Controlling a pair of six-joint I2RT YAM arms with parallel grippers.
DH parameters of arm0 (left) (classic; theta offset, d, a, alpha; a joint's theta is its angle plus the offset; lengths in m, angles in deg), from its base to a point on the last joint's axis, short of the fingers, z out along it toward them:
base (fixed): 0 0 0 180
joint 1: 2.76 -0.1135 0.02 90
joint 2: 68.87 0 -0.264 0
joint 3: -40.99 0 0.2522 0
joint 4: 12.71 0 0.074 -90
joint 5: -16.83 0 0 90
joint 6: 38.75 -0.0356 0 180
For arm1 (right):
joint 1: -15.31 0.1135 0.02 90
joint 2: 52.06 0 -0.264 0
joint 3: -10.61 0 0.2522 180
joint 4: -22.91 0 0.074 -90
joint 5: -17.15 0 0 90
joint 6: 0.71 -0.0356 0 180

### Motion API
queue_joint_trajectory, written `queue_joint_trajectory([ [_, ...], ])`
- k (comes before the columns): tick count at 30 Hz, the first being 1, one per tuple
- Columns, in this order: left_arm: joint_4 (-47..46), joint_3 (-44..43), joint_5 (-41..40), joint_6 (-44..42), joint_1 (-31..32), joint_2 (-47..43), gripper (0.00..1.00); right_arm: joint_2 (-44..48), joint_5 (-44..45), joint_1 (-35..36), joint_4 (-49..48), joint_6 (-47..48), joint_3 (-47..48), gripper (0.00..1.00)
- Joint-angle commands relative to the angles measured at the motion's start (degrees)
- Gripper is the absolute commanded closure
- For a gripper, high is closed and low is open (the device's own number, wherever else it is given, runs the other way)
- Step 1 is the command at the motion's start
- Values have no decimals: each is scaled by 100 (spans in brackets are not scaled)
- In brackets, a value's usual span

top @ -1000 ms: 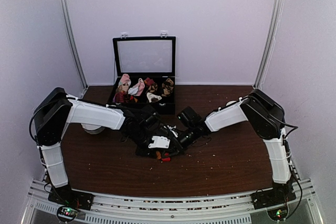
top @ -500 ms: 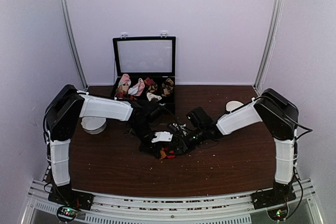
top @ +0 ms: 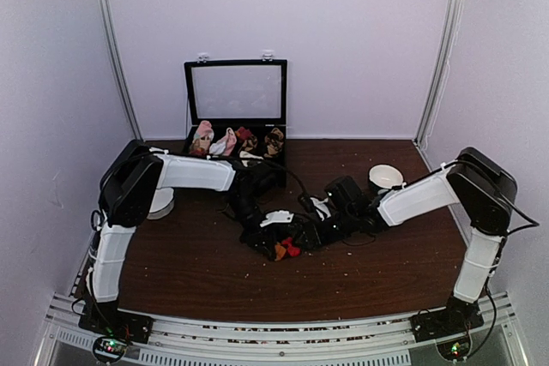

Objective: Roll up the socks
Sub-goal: Roll the sock at the center of the board.

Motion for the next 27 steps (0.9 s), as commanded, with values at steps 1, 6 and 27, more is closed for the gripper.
queue_joint_trajectory([
  [1, 723, -108, -669, 1240, -498, 850, 100, 375, 886, 222, 771, 769, -694, 50],
  [6, 919, -345, -657, 1279, -520, 1082, 100, 782, 1190, 230, 1060, 1004, -886, 0],
  [27, 2064, -960, 984, 1034, -1064, 1822, 93, 4115, 4710, 1244, -2941, 2214, -3393, 0],
])
